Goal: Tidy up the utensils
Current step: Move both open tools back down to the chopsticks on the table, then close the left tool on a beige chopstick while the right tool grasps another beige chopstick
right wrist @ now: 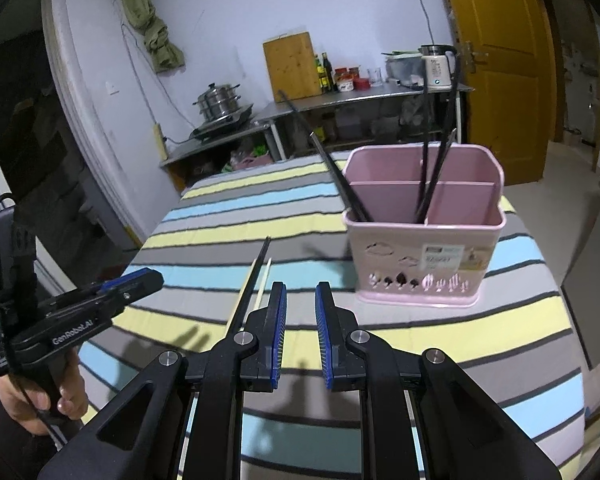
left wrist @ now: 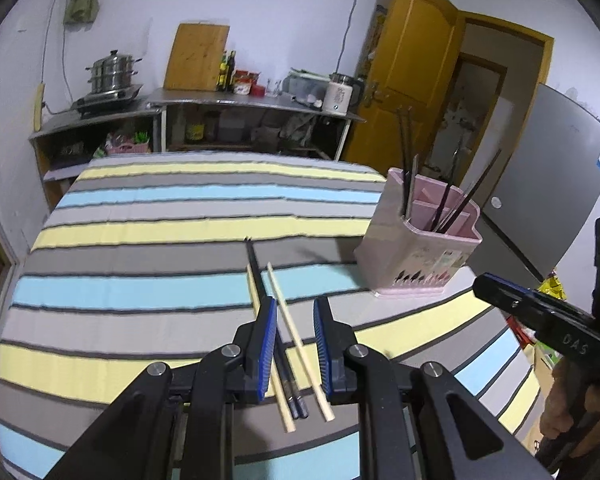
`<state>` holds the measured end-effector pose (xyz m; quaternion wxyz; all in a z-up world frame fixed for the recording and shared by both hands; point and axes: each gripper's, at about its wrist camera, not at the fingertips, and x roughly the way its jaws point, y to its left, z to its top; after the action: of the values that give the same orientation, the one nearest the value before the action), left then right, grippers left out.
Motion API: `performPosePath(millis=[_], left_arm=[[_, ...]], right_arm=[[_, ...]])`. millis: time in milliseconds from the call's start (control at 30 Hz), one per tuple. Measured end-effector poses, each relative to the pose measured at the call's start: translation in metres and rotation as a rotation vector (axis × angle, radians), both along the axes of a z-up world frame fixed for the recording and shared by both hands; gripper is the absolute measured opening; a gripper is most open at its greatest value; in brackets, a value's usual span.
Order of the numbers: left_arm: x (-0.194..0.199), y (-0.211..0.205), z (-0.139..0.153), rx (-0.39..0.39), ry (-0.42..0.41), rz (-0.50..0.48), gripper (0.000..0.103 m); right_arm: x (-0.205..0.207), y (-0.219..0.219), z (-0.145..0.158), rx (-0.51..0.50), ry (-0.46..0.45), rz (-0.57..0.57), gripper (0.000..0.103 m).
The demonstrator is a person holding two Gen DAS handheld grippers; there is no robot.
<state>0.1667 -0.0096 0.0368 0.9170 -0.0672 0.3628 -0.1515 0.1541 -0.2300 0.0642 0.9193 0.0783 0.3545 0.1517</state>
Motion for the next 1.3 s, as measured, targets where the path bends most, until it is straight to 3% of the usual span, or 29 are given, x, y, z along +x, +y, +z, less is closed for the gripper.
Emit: performPosePath(millis=[267,733,1033,1167,1300], left_arm=[[0.008,0.000,-0.040,0.020,0.078,0.030,0.030],[0.051,-0.015,-0.099,0.104,0.183,0.052,0.031],[0.052,-0.007,-0.102,0.113,0.145,0.075,0.034],[0.056,-0.016,-0.102,0.139,0.136,0.075,0.041],[0.060,-0.030,-0.104,0.217,0.128,0.063,0.046]], right_arm=[[-0.002,0.018,-0.019,-0.020,0.040,0.045,0.015],[0.024,0.027,-0.049,-0.026,0.112,0.070,0.015],[0.035,0.030,-0.060,-0.021,0.132,0.075,0.015],[0.035,0.032,-0.066,-0.016,0.142,0.075,0.015],[0.035,0.032,-0.067,-0.019,0.143,0.077,0.015]])
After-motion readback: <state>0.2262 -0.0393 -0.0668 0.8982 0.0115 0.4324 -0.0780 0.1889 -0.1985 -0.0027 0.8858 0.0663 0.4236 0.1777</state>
